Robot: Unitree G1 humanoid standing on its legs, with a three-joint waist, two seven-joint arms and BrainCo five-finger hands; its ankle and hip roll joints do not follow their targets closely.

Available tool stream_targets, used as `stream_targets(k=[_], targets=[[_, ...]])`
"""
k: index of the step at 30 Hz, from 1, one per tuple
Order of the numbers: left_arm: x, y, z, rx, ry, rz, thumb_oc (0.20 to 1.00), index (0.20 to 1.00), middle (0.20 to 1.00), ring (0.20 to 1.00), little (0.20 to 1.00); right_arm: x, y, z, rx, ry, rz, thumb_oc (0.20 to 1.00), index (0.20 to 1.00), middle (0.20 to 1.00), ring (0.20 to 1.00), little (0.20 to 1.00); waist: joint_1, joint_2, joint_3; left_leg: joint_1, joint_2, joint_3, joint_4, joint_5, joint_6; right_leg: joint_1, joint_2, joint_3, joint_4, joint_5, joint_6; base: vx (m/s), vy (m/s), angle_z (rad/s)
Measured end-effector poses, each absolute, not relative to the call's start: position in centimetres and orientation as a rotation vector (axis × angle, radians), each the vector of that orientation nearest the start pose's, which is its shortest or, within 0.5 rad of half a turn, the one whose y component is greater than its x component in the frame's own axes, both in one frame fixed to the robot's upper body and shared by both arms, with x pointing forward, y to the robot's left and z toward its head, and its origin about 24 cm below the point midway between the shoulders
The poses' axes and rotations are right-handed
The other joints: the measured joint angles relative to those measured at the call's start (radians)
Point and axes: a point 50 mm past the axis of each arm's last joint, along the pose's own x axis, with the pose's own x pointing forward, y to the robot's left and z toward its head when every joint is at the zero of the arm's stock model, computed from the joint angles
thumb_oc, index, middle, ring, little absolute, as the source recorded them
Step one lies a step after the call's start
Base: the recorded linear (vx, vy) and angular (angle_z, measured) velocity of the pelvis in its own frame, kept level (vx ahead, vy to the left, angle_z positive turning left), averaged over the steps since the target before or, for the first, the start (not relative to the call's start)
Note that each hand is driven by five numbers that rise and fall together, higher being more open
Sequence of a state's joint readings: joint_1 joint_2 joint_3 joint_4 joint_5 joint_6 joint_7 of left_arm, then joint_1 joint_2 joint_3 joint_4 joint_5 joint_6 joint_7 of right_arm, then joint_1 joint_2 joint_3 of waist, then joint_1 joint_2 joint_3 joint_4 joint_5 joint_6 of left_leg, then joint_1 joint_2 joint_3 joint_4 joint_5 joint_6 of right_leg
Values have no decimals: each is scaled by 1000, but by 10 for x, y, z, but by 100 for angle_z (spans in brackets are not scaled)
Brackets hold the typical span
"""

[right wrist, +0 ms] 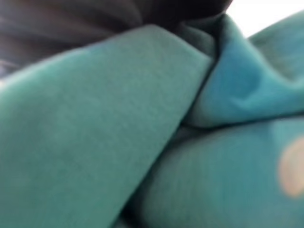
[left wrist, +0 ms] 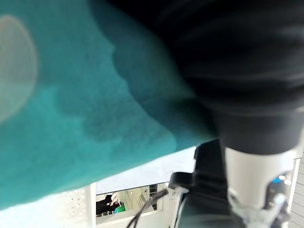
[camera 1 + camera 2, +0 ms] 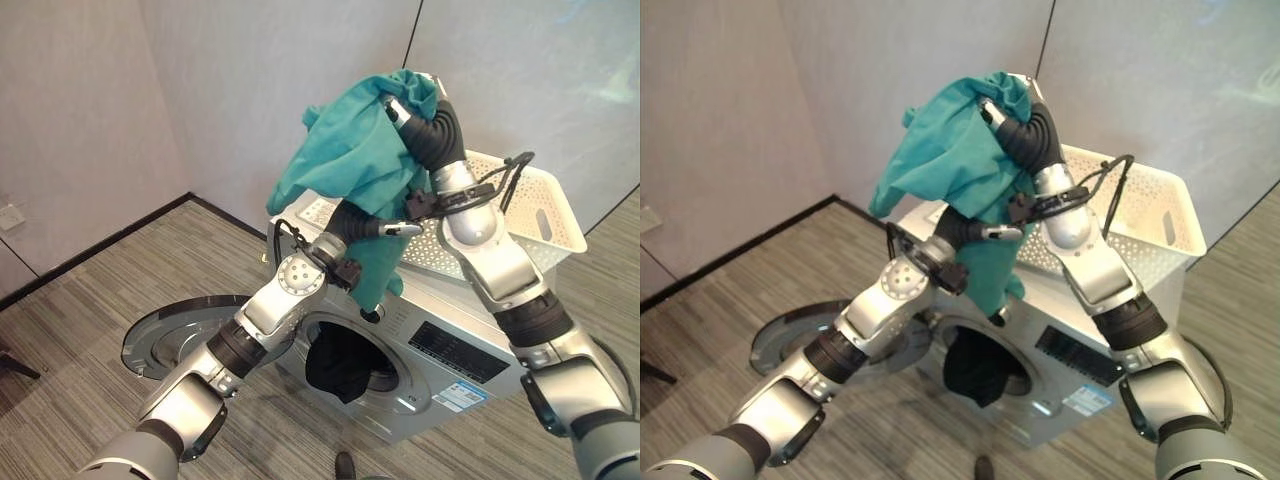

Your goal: Grab the laundry basket,head to the washer,open it,put in the laundry and shut it.

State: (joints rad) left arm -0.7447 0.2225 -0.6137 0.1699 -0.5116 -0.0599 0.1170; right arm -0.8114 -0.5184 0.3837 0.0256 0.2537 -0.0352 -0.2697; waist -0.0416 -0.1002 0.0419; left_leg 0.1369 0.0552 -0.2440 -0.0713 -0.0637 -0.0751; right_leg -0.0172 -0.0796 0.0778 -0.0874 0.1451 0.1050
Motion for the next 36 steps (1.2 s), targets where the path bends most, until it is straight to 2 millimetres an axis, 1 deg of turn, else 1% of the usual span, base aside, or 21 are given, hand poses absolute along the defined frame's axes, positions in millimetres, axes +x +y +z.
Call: stream_targets(k=[2,3,4,8,12,13,14,15,16,17,18,19,21,23,28,29,30,33,34,35,36], targets=[[318,14,174,-35,-348,-625,1000,1000,1000,1000,1000,329,-107,257,-276,-706,201,200,200,200,200,200,1,3,-2,0,0,1,0,0,0,0,0,1,0,0,0,0,0,0],[318,14,174,-35,-347,-623,558,558,558,558,558,329,-107,257,-275,-707,199,200,200,200,200,200,2,3,-2,1,1,1,0,0,0,0,1,1,0,0,0,0,0,0],[318,14,174,-35,-348,-621,200,200,200,200,200,329,-107,257,-275,-707,197,200,200,200,200,200,2,3,-2,1,1,1,0,0,0,0,1,1,0,0,0,0,0,0],[315,10,170,-28,-339,-636,200,200,200,200,200,329,-107,258,-275,-711,195,200,200,200,200,200,3,3,-2,2,4,4,-1,0,0,0,4,2,0,0,0,0,0,0],[321,23,172,-11,-347,-558,200,200,200,200,200,326,-106,256,-284,-712,225,200,200,200,200,200,-1,3,-2,3,9,7,-2,0,0,-1,8,4,0,2,-2,0,0,0],[324,30,174,12,-362,-530,200,200,200,200,200,326,-105,256,-283,-714,227,200,200,200,200,200,0,3,-2,3,10,7,-2,0,0,-1,9,4,0,2,-3,0,0,0],[325,33,175,37,-377,-517,200,200,200,200,200,325,-105,255,-281,-718,228,213,213,213,213,213,0,3,-2,3,10,7,-2,0,0,-1,9,4,0,2,-3,0,0,0],[326,36,175,46,-379,-509,200,200,200,200,200,325,-106,255,-281,-718,228,256,256,256,256,256,0,3,-2,3,10,7,-3,0,0,0,9,4,0,2,-3,0,0,0],[327,46,176,110,-414,-458,200,200,200,200,200,324,-106,252,-279,-714,232,373,373,373,373,373,-1,2,-2,5,10,9,-4,0,-1,-1,10,6,0,3,-3,0,0,0],[328,53,174,150,-436,-427,200,200,200,200,200,322,-106,250,-273,-717,238,580,580,580,580,580,-1,2,-2,5,11,9,-4,0,-1,-1,10,6,0,3,-3,0,0,0],[328,55,174,149,-442,-409,200,200,200,200,200,321,-106,249,-271,-719,242,730,730,730,730,730,-1,2,-2,5,11,9,-5,0,-1,-1,10,6,0,3,-3,0,0,0],[328,59,173,142,-442,-386,200,200,200,200,200,321,-106,249,-271,-718,247,1000,1000,1000,1000,1000,-1,2,-2,5,11,10,-5,0,-1,-1,10,7,0,3,-3,0,0,0],[328,67,169,122,-431,-349,200,200,200,200,200,320,-105,248,-275,-716,257,1000,1000,1000,1000,1000,-1,2,-2,6,12,12,-6,0,-1,-2,11,8,0,3,-3,0,0,0],[328,71,170,116,-434,-330,200,200,200,200,200,320,-105,247,-275,-715,259,1000,1000,1000,1000,1000,-1,2,-2,7,12,12,-8,1,-1,-2,12,9,0,3,-3,0,0,0],[323,86,167,79,-445,-277,200,200,200,200,200,316,-111,245,-266,-717,252,1000,1000,1000,1000,1000,1,0,-2,18,15,26,-18,2,-2,-1,15,21,0,2,-3,0,-5,-8],[317,98,170,41,-475,-226,200,200,200,200,200,311,-123,247,-266,-740,221,1000,1000,1000,1000,1000,0,-2,-1,18,14,28,-19,1,-2,-3,14,23,0,2,-2,21,-2,-4],[318,103,171,39,-480,-204,200,200,200,200,200,310,-127,248,-269,-744,208,1000,1000,1000,1000,1000,0,-2,-1,18,14,28,-19,1,-2,-3,14,23,0,2,-2,0,0,0],[304,136,180,47,-559,-91,200,200,200,200,200,294,-164,259,-323,-822,85,1000,1000,1000,1000,1000,1,-5,0,17,16,28,-20,0,-1,-4,15,23,0,0,0,0,0,0],[300,148,182,62,-574,-51,200,200,200,200,200,290,-180,263,-354,-836,31,1000,1000,1000,1000,1000,1,-5,0,17,15,29,-20,0,0,-4,14,23,-1,-1,0,0,0,0],[294,171,185,126,-601,28,200,200,200,200,200,281,-206,268,-413,-850,-69,1000,1000,1000,1000,1000,1,-6,1,17,15,30,-20,-1,1,-4,14,24,-1,-2,2,0,0,0],[287,182,186,152,-616,65,200,200,200,200,200,274,-220,268,-441,-851,-120,1000,1000,1000,1000,1000,2,-7,1,18,15,30,-20,-2,2,-4,14,24,-1,-4,3,0,0,0]])
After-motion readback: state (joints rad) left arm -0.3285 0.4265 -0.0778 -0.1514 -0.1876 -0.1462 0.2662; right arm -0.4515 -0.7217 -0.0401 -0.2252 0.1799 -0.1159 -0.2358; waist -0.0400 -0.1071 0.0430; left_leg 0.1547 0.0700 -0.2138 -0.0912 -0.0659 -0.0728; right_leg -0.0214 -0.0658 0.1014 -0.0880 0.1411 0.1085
